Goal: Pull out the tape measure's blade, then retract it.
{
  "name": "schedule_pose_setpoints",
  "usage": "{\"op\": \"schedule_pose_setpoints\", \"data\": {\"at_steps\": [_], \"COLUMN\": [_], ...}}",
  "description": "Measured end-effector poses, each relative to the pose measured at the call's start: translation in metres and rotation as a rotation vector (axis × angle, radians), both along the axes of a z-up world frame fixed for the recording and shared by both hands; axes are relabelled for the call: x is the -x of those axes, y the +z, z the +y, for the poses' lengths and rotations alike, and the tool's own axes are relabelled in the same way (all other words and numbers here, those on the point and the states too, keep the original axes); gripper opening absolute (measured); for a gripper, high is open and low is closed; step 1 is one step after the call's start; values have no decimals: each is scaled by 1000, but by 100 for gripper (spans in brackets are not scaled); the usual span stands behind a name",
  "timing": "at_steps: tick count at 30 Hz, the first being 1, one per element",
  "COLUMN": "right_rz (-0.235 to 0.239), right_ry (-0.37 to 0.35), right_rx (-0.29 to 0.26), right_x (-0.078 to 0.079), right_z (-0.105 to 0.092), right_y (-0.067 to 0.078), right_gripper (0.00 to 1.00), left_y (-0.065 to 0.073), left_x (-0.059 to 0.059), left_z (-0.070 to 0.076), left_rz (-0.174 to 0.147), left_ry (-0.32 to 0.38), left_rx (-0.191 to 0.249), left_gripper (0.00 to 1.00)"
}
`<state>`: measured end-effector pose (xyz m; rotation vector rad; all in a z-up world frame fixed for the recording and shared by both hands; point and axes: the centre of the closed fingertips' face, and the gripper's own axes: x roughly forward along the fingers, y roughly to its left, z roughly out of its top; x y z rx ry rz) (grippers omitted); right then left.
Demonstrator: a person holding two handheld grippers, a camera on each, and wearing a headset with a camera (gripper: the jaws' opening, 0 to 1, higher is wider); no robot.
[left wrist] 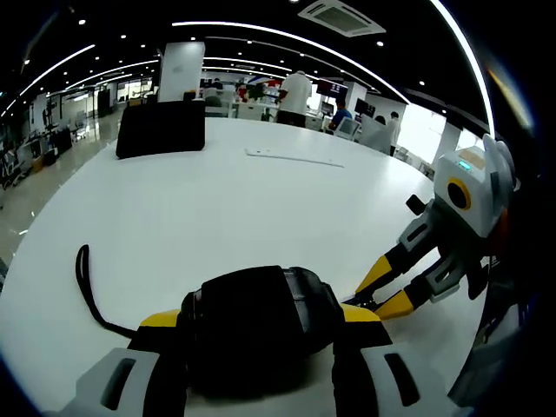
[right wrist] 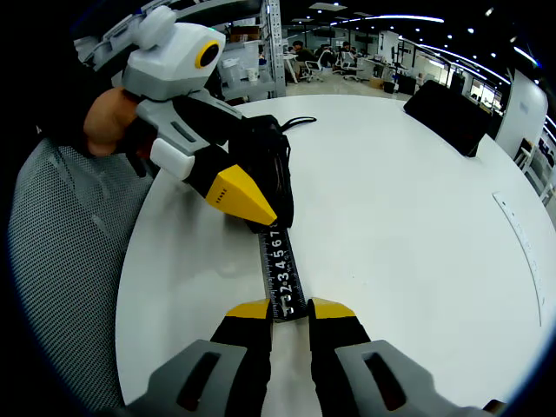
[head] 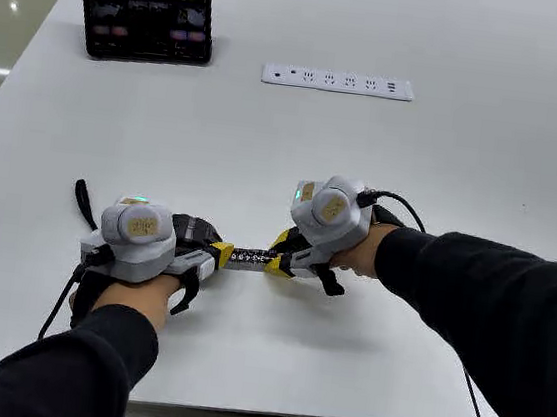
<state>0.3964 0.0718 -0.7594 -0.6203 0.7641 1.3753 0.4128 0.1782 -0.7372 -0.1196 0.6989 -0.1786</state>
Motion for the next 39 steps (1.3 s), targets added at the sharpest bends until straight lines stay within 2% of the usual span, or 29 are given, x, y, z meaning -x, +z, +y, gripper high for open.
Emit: {"op": "schedule_pose_setpoints", "data": {"at_steps": [6,19,39], "right_rz": [0,6,12], "right_ry": [5,-4,2], "right_rx": [1,-2,-20], "right_x": [0,-1,2], "right_z": [0,2,17], "right_y": [0,0,0], "right_gripper": [12,12,12], "left_y": [0,5,7], "left_x": [0,4,6], "left_z": [2,0,-2], "left_rz": [13,5,9], "left_ry": [6,0,-6], "left_rx": [38,80,97], "left_gripper": [63,62,62]}}
